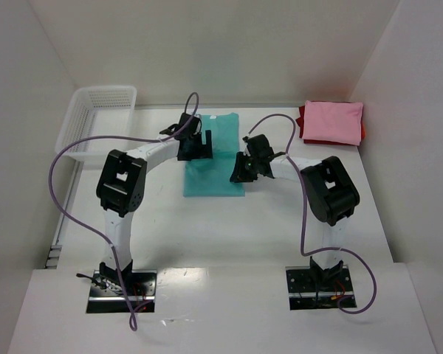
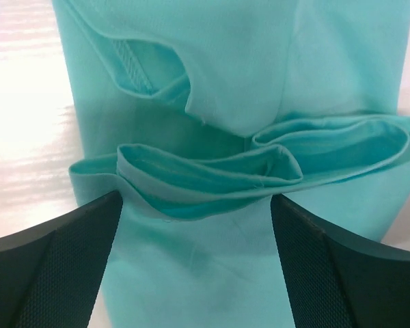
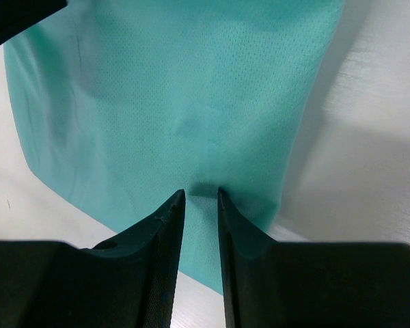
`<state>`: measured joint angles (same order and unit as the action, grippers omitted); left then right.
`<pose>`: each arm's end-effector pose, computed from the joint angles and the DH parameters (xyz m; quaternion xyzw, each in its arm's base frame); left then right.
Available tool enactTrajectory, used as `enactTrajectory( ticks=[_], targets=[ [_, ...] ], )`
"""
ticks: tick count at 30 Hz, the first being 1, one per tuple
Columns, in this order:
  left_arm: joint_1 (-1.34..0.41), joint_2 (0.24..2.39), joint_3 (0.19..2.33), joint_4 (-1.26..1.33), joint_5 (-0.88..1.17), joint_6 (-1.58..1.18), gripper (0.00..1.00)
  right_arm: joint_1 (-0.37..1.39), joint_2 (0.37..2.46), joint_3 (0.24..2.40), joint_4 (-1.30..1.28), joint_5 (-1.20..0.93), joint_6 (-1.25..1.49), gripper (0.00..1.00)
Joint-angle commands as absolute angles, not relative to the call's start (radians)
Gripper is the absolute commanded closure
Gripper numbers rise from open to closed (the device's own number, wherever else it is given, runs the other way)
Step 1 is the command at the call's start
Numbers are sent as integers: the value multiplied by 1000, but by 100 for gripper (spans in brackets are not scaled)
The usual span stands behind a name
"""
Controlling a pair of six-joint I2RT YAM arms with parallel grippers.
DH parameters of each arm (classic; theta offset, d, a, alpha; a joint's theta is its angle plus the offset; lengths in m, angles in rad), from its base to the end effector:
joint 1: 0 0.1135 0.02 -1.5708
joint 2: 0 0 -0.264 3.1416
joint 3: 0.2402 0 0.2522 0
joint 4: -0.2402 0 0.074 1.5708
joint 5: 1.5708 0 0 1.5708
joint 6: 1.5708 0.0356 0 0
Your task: Fold and stack the t-shirts
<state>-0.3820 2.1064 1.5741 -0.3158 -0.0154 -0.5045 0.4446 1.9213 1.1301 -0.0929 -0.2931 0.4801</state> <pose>0.4352 -0.1742 0.1857 -0.0600 0.9335 -0.1451 0.3224 0.3513 0.1788 0.1458 -0.0326 0.9323 0.2716 0.2367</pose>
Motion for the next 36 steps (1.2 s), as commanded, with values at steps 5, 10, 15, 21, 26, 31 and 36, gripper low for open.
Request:
enactTrajectory(
  ticks=[5,10,15,21,26,31,36],
  targets=[
    [-368,2140,1620,-275,-74,-514,3,443,1927,1127,-75,-287,451,68],
    [-344,2106,1638,-268,-132,-514,0,443,1924,1127,-84,-287,451,68],
    [-313,2042,1618,-211,-161,-514,0,443,1908,1127,-84,-276,451,68],
    [-304,1940,1582,-164,-113,-468,0,443,1887,1139,-94,-273,451,67],
    [-314,1760,1413,-79,48,-477,0,443,1854,1189,-116,-239,451,60],
    [-345,1659,1216,-42,207,-453,0,423,1810,1259,-126,-197,471,18],
    [-406,1643,1135,-17,253,-459,0,379,1821,1304,-93,-233,516,9]
  ],
)
